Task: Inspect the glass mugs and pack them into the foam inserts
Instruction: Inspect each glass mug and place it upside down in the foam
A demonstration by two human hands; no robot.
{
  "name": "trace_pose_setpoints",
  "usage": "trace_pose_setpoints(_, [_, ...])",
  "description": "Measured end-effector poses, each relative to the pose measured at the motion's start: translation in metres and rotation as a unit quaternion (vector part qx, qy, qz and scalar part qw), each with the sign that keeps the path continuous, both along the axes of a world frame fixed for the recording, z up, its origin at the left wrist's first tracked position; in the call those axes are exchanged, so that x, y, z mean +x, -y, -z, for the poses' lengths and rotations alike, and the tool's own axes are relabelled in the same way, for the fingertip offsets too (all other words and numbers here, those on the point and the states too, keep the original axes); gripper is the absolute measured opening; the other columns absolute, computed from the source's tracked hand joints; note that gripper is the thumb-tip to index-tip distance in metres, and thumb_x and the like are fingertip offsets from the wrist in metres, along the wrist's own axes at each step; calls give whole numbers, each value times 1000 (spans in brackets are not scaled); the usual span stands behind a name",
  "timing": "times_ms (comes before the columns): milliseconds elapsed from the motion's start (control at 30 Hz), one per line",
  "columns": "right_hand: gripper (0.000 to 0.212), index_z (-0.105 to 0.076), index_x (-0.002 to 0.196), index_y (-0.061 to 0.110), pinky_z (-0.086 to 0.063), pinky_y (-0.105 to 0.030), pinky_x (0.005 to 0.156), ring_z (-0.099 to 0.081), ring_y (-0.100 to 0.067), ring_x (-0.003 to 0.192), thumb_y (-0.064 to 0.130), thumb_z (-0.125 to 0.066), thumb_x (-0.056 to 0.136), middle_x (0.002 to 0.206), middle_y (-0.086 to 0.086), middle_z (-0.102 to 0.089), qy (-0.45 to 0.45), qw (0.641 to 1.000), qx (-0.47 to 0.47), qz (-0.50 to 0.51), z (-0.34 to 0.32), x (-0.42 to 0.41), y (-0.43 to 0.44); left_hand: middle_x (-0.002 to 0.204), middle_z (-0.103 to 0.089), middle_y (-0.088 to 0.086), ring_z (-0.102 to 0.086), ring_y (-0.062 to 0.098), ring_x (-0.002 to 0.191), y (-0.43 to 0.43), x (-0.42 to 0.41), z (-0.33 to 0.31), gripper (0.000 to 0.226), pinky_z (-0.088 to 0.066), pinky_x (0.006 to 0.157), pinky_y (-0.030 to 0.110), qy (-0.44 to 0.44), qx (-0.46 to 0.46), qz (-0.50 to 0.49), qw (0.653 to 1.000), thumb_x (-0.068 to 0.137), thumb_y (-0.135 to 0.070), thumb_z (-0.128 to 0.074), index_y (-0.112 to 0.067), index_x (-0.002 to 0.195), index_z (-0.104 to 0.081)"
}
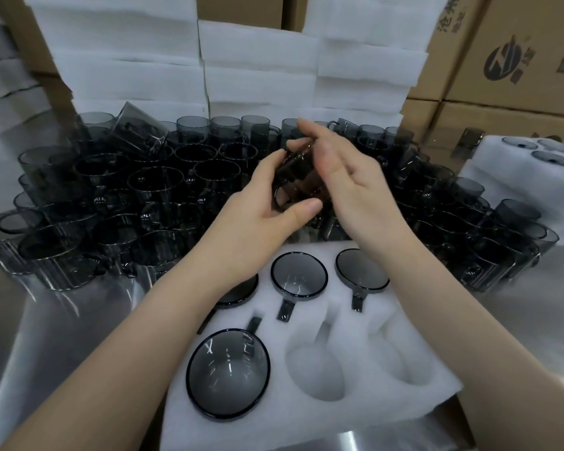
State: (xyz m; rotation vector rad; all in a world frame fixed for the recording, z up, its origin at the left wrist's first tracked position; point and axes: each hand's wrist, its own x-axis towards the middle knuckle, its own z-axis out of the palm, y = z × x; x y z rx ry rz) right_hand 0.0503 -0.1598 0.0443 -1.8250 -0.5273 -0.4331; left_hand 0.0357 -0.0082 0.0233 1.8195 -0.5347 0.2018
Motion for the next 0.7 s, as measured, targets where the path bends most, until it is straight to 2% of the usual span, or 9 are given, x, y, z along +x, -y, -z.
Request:
trace_pose_setpoints(100, [34,-59,129,18,-48,-45,103,-63,-17,116,26,-38,104,123,-3,-67,-15,997,71,-39,1,1,3,117,-48,-37,-57,-1,108,-1,0,-1,81,-42,108,40,-4,28,-1,1000,78,-48,-59,-33,150,-25])
trace_pose_setpoints(200, [35,-56,131,15,-51,-40,98,-63,-19,117,27,-40,103,129,-6,-65,-72,976,176,-103,0,2,4,134,-52,-23,-55,6,121,-4,0,-3,75,-38,112,38,-10,9,24,1000,84,-37,-56,-31,151,-24])
trace_pose_setpoints(267, [36,-57,130,9,-52,-37,97,-63,-21,117,27,-43,101,126,-7,-66,-112,953,245,-140,-2,2,4,142,-47,-18,-48,-2,129,-4,-2,-4,72,-35,113,32,-14,-9,49,999,87,-29,-55,-30,152,-23])
trace_pose_setpoints(367, [37,-58,125,6,-47,-45,104,-57,-33,124,28,-50,97,125,-14,-64,-168,917,310,-189,-3,4,4,148,-38,-17,-38,-2,137,-5,-3,-7,70,-31,116,27,-12,-17,69,997,90,-24,-53,-34,151,-20])
trace_pose_setpoints(467, [40,-63,117,7,-47,-45,103,-59,-34,120,37,-54,91,122,-16,-65,-217,905,287,-228,-4,4,4,155,-32,-10,-24,6,146,-6,-1,-7,69,-22,121,37,-8,-11,71,997,91,-24,-58,-36,149,-23])
trace_pose_setpoints(533, [40,-71,107,10,-54,-46,93,-67,-31,106,43,-58,88,114,-16,-69,-251,910,236,-231,-3,3,5,162,-18,-9,-5,5,150,-7,-1,-7,70,-12,123,41,-19,13,56,998,92,-17,-65,-38,148,-28])
trace_pose_setpoints(600, [35,-74,100,11,-59,-41,75,-71,-27,94,42,-59,91,104,-13,-73,-260,932,168,-191,-1,3,6,164,-5,-10,-1,2,148,-7,-1,-8,76,-12,123,38,-31,39,34,998,87,-11,-69,-35,149,-32])
trace_pose_setpoints(633, [33,-74,102,10,-58,-37,71,-71,-25,92,38,-58,94,102,-13,-74,-248,944,137,-169,2,3,6,164,-5,-9,-3,2,148,-7,-2,-9,79,-14,123,36,-30,49,28,998,84,-11,-72,-32,149,-32])
trace_pose_setpoints(700, [27,-74,105,12,-57,-33,74,-71,-21,94,31,-56,97,102,-9,-74,-201,965,98,-137,5,3,4,163,-10,-10,-11,-3,146,-4,-3,-9,92,-17,119,20,-24,73,8,997,76,-24,-79,-29,152,-26])
